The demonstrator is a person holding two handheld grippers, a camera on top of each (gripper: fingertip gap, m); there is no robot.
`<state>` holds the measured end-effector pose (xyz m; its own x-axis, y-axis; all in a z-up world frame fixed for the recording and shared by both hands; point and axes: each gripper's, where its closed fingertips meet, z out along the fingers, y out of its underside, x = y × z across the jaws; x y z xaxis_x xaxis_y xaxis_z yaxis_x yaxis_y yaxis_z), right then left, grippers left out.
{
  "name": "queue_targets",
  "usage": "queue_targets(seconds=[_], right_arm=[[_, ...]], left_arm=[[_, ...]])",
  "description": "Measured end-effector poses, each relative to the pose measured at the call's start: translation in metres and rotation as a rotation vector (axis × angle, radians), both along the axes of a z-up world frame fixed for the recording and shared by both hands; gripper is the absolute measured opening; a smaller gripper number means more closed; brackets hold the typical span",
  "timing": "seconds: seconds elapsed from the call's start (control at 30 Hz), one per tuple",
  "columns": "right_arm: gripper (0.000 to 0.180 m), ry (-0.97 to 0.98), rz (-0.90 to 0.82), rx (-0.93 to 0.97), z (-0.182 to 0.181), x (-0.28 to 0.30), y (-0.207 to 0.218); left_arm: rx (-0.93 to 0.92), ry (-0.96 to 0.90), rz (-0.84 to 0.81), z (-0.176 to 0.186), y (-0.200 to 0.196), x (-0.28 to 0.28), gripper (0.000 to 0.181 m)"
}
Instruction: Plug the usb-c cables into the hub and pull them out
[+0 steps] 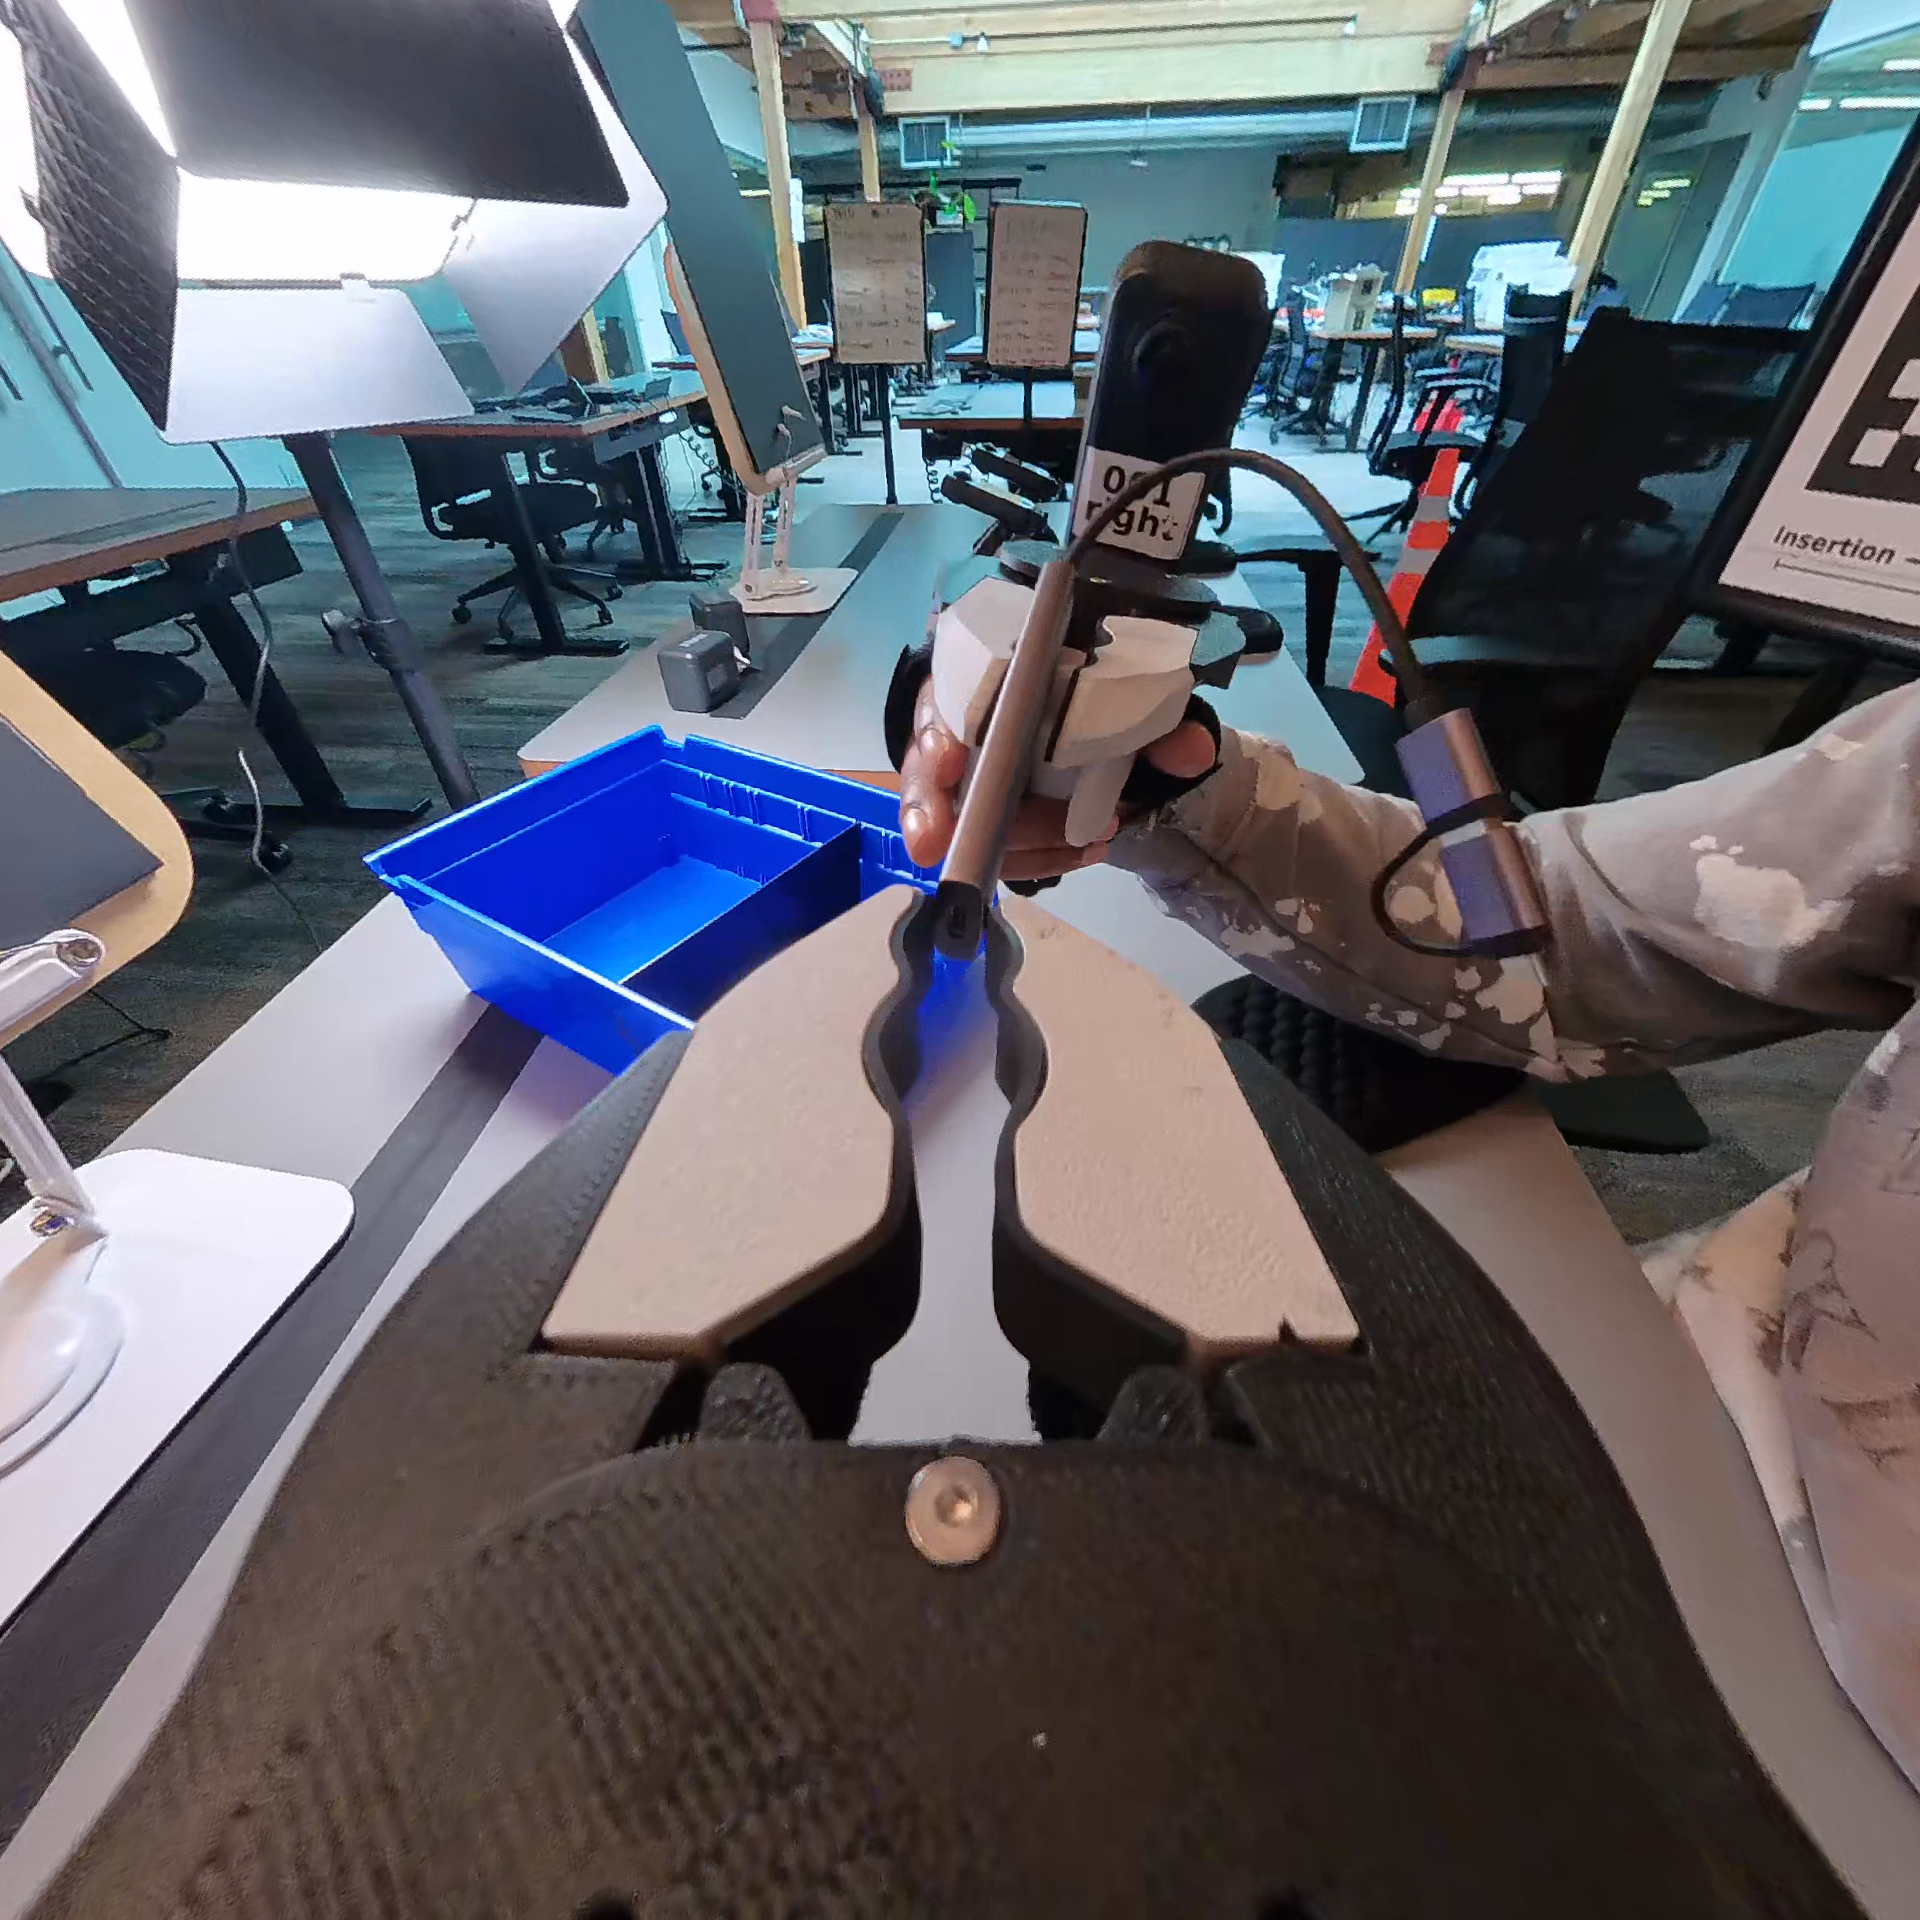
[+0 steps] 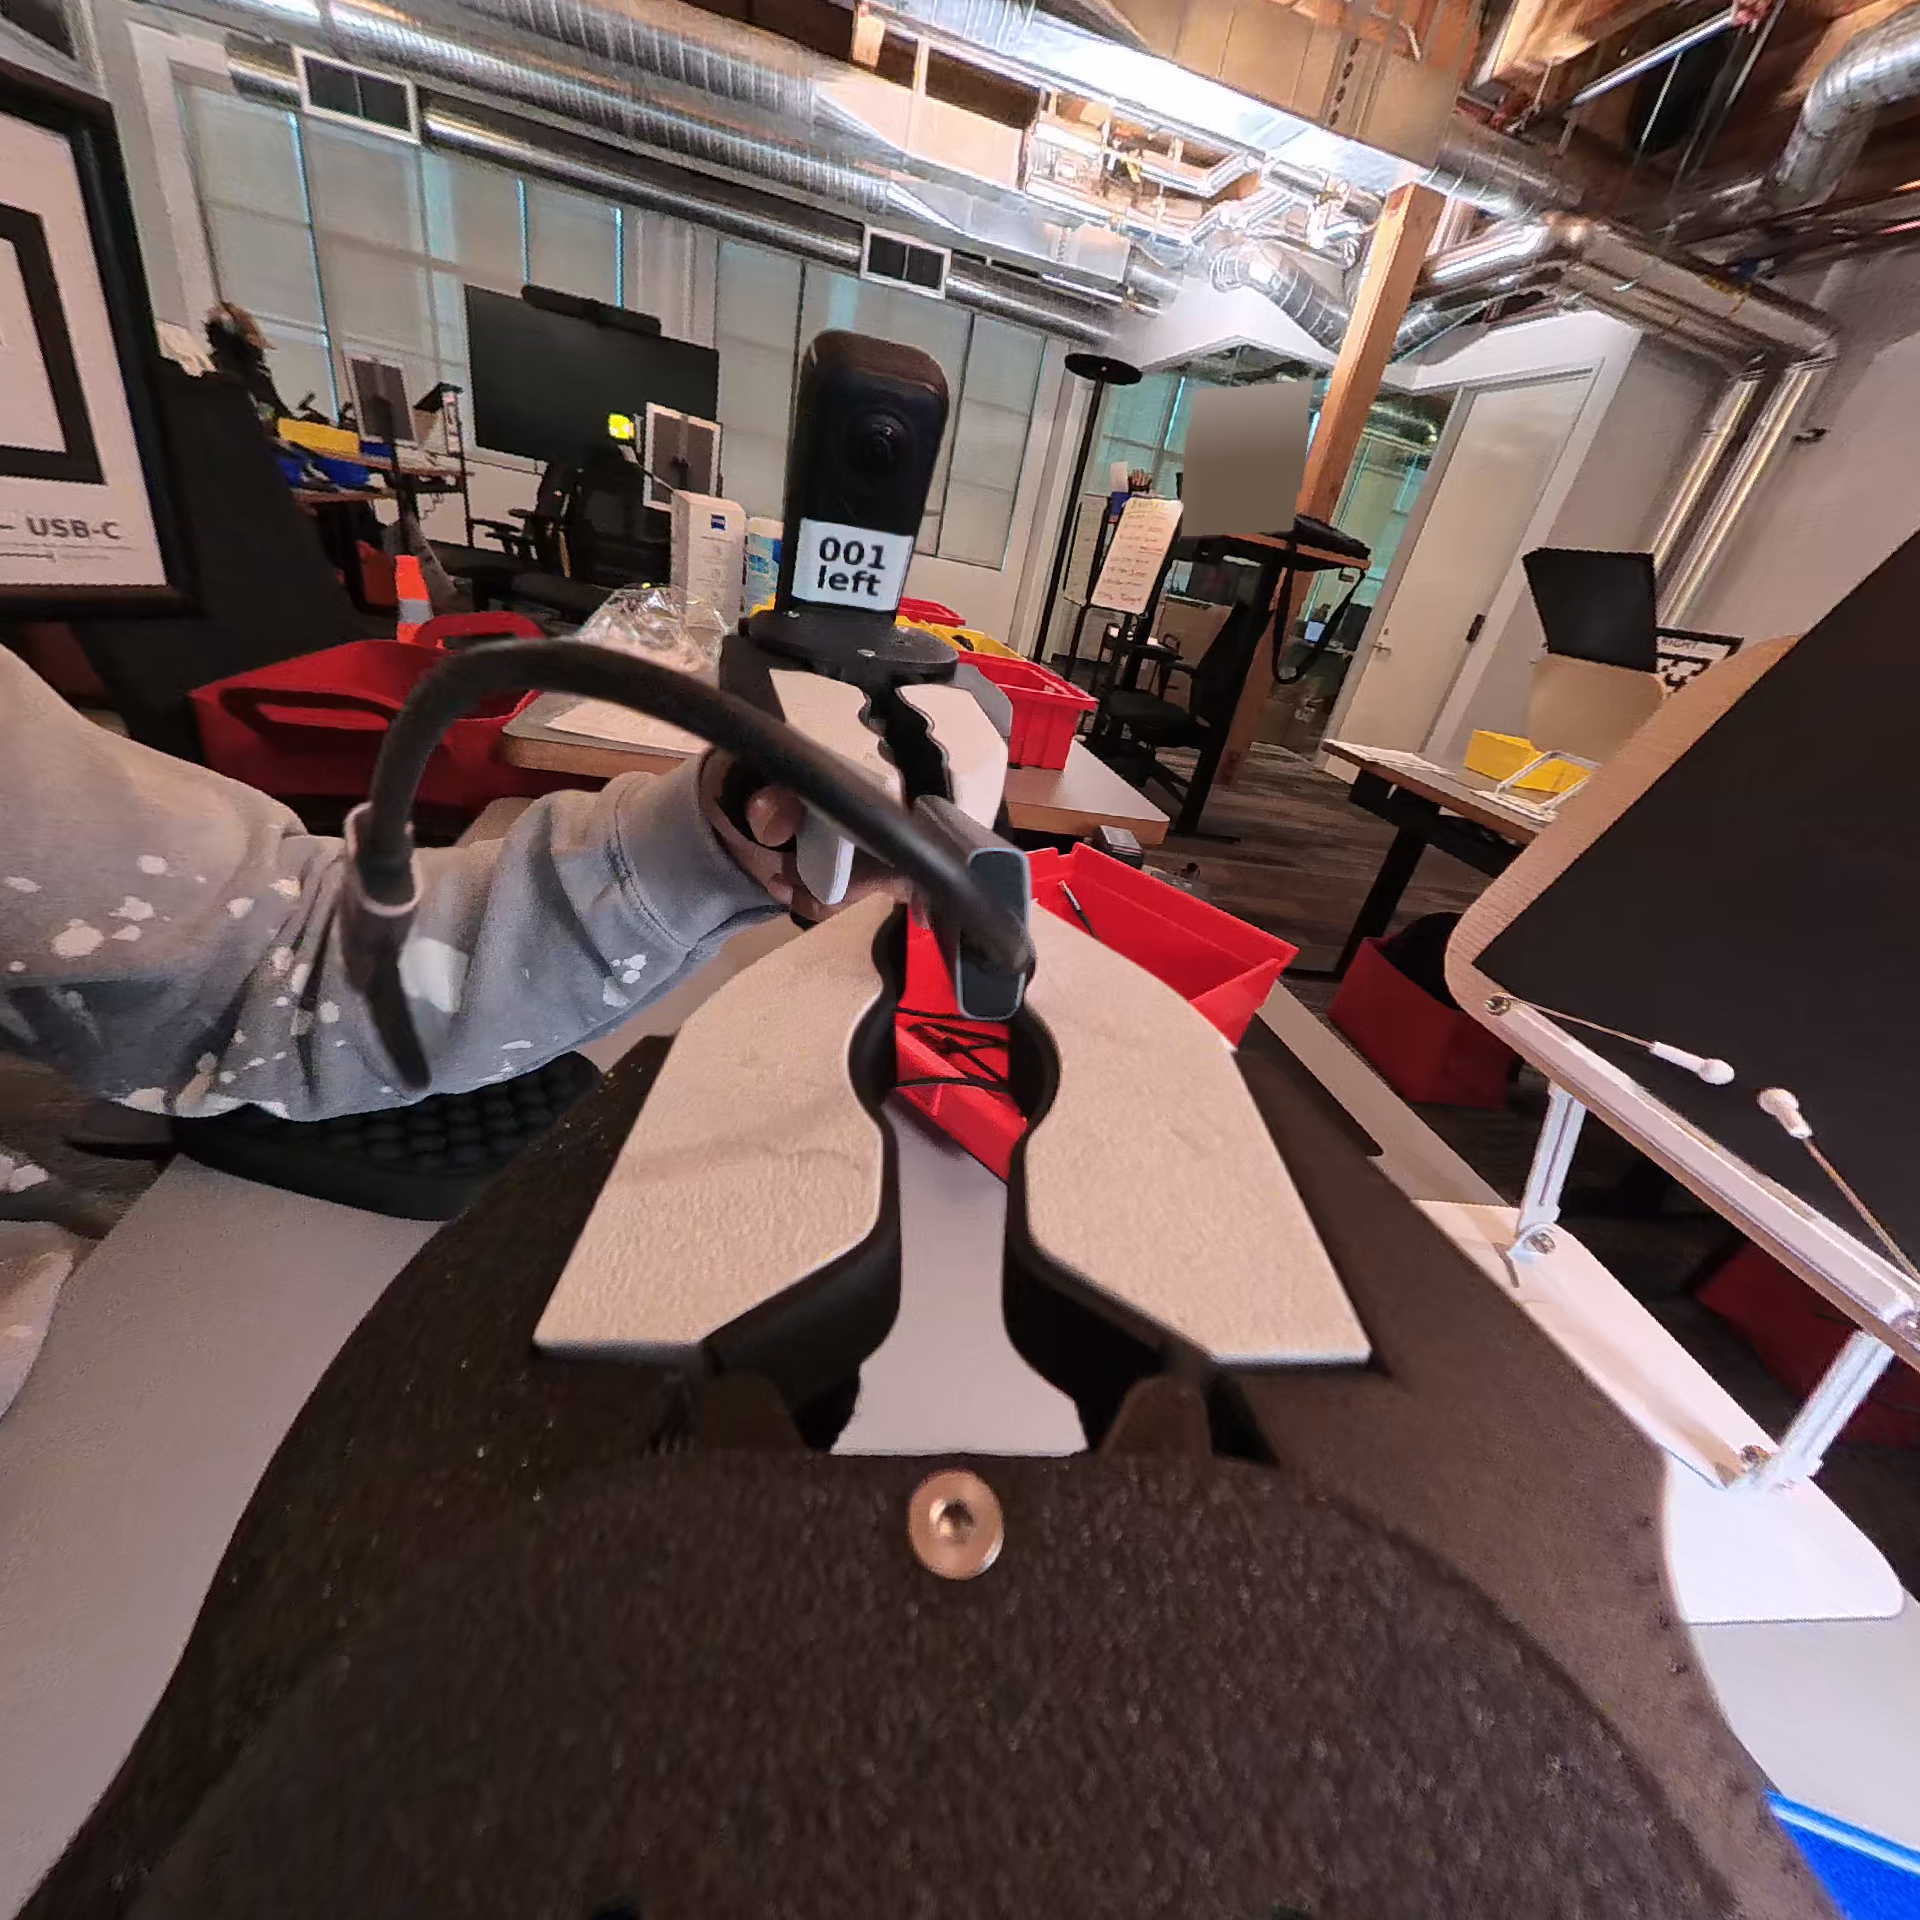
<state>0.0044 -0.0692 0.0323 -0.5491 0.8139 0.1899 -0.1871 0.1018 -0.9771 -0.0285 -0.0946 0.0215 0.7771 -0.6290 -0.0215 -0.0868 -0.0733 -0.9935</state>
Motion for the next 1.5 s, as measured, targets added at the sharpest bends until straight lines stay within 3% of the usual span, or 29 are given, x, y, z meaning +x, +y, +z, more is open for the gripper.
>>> queue_targets(seconds=[0.17,0.23,0.33,0.63,0.8,1.1,1.37,1.5], right_arm=[[0.015,0.001,0.021,0.039,-0.003,0.001,-0.009],[0.000,0.011,0.057,0.019,0.000,0.006,-0.013],[0.000,0.034,0.115,-0.001,0.004,0.015,-0.016],[0.000,0.115,0.293,-0.261,0.026,0.031,-0.008],[0.000,0.109,0.285,-0.239,0.021,0.030,-0.009],[0.033,0.053,0.308,-0.109,0.009,0.039,-0.017],[0.023,0.087,0.225,-0.036,0.013,0.029,-0.029],[0.009,0.084,0.191,-0.022,0.012,0.025,-0.030]], left_arm=[[-0.030,0.055,-0.039,-0.006,-0.005,0.008,0.009],[-0.036,0.072,-0.044,-0.007,-0.005,0.012,0.010],[-0.030,0.052,-0.060,-0.001,-0.008,0.020,0.010],[0.079,0.068,-0.026,0.023,-0.014,0.039,0.009],[0.122,0.156,0.006,0.026,-0.018,0.043,0.009],[0.172,0.217,-0.003,0.033,-0.027,0.051,0.009],[0.193,0.126,-0.027,0.040,-0.030,0.044,0.009],[0.220,0.074,-0.046,0.044,-0.031,0.042,0.010]])
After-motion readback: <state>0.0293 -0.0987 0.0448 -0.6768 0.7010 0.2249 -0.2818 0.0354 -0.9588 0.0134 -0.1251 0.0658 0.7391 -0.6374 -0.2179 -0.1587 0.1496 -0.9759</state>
